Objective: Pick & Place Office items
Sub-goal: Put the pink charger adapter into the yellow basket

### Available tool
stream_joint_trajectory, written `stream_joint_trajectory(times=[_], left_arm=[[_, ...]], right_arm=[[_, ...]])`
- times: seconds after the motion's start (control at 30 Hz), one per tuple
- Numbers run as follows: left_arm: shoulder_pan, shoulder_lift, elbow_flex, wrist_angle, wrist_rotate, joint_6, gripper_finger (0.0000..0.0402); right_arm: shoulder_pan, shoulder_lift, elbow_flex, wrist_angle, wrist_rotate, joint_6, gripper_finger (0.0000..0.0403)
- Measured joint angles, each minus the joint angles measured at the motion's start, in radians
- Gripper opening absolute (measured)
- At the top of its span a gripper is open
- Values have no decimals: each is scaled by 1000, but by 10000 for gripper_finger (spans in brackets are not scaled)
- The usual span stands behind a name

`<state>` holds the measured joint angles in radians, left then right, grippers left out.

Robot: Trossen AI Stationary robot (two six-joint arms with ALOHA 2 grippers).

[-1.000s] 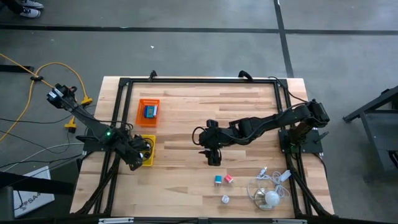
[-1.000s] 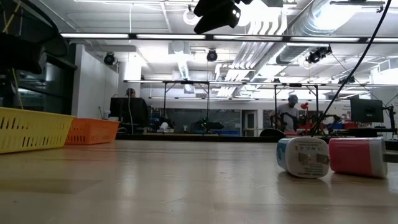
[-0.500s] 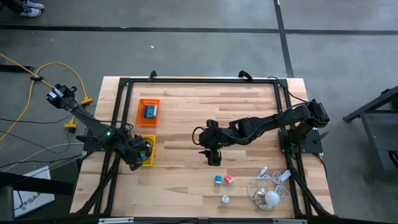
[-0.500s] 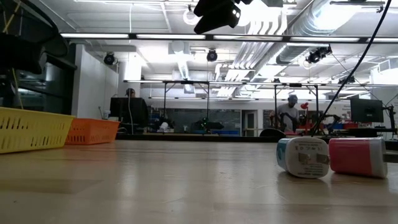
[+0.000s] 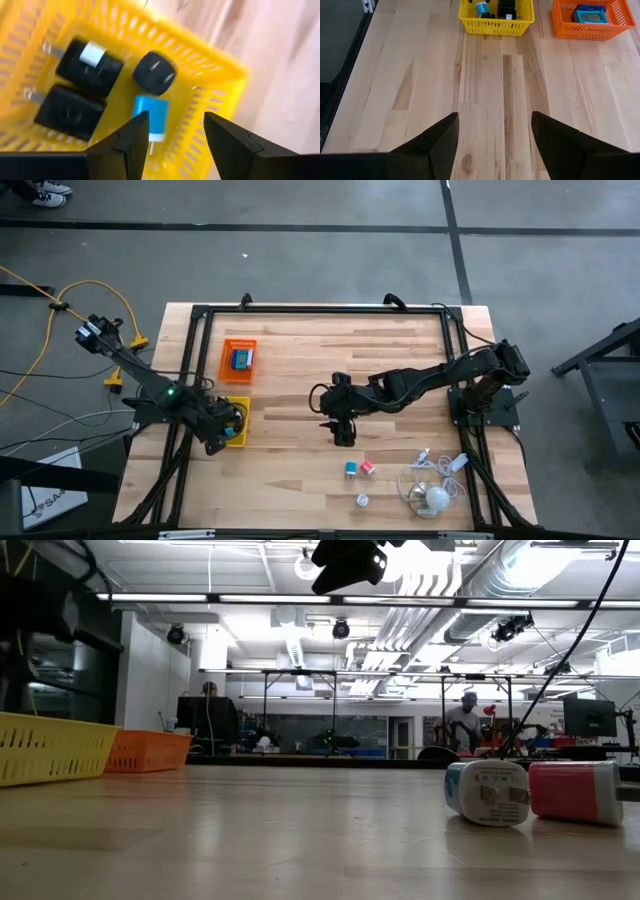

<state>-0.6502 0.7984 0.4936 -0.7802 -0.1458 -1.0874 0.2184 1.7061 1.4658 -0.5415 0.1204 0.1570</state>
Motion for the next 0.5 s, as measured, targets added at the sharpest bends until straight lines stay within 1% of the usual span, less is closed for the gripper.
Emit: stream_joint_trajectory(times=[0.13,0.2,0.3,0.4,0.5], left_arm=[[0,-42,43,-3,-60,95,183],[0,-58,62,1,-96,168,183],[0,-67,90,15,-149,282,183],[0,-67,108,56,-209,393,183],[0,-67,110,132,-264,521,183]], right_arm=[[0,0,0,5,0,0,235],[0,0,0,11,0,0,235],[0,0,0,11,-35,-1,235],[0,0,0,7,-71,-2,235],[0,0,0,-8,-74,-2,235]])
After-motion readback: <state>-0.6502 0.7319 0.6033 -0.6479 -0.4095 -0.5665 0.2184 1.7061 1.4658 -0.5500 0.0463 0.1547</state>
